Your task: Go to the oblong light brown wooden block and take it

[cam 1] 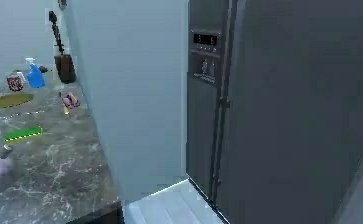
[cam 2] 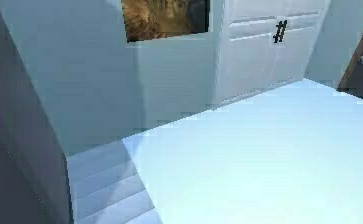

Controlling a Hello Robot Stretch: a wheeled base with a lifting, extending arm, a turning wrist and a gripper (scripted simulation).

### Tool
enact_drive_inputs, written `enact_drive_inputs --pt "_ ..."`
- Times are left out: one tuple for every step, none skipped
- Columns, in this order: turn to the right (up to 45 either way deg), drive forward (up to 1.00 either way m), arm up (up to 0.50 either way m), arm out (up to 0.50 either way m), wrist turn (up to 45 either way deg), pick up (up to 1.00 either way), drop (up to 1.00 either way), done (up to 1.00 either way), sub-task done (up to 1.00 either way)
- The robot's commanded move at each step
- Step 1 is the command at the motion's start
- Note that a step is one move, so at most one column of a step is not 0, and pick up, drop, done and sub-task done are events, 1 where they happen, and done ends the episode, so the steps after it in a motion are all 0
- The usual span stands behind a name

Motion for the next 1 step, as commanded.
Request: enact_drive_inputs --pt "45.0 0.00 0.00 0.00 0.0 0.00 0.00 0.00 0.00"
